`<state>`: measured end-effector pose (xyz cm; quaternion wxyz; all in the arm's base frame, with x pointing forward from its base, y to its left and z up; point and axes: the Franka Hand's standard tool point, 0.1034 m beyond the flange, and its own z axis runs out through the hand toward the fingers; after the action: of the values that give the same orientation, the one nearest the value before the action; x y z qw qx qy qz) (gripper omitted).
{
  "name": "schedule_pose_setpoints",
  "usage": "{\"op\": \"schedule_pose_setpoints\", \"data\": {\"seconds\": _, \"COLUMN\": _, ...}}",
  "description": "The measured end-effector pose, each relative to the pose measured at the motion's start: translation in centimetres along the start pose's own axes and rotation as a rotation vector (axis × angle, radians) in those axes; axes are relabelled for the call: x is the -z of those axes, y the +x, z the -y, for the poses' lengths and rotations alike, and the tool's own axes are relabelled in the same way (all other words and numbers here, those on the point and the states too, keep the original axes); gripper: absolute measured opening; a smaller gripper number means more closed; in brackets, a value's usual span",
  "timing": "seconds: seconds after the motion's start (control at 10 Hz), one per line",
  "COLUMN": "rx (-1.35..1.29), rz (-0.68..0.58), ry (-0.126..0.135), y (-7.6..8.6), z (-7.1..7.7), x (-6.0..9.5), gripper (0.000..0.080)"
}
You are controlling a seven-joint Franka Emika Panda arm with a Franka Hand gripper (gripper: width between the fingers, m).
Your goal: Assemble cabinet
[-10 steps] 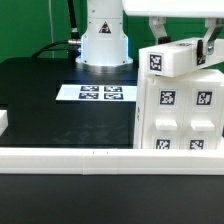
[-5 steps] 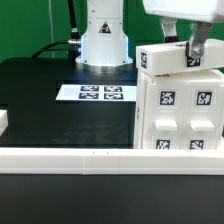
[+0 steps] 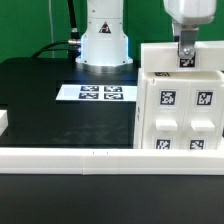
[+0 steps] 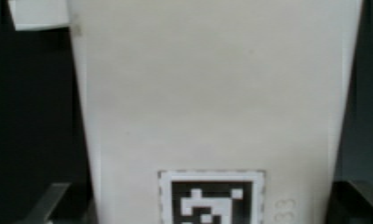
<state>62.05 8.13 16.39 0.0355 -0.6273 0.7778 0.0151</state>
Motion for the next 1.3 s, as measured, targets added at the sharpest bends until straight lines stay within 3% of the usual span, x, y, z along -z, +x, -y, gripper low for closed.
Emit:
{"op": "schedule_pose_setpoints", "data": {"seconds": 0.4, "rx": -0.120, "rz": 0.020, "ry": -0.002, "y": -0.1, "z": 0.1, "x": 0.0, "gripper": 0.0554}}
{"op": "schedule_pose_setpoints", "data": {"seconds": 0.5, "rx": -0.123, "rz": 0.024, "ry": -0.003, "y": -0.2, "z": 0.0, "x": 0.0, "gripper": 0.0604}}
{"op": "schedule_pose_setpoints", "data": {"seconds": 0.6, "rx": -0.105, "rz": 0.027, "ry": -0.005, "y": -0.4, "z": -0.1, "x": -0.1, "gripper": 0.0604}}
{"op": "schedule_pose_setpoints", "data": {"seconds": 0.7, "rx": -0.095, "rz": 0.028, "ry": -0.004, "y": -0.5, "z": -0.1, "x": -0.1, "gripper": 0.0754}}
{"op": "schedule_pose_setpoints", "data": {"seconds": 0.8, "rx": -0.086, "rz": 0.031, "ry": 0.002, "y": -0.7, "z": 0.0, "x": 0.2, "gripper": 0.0786}}
{"op": "schedule_pose_setpoints", "data": {"seconds": 1.1, "rx": -0.043, "rz": 0.052, "ry": 0.034, "y": -1.5, "z": 0.3, "x": 2.0, "gripper": 0.0797}}
{"op": "schedule_pose_setpoints", "data": {"seconds": 1.3, "rx": 0.001, "rz": 0.052, "ry": 0.039, "y": -1.6, "z": 0.4, "x": 2.0, "gripper": 0.0797}}
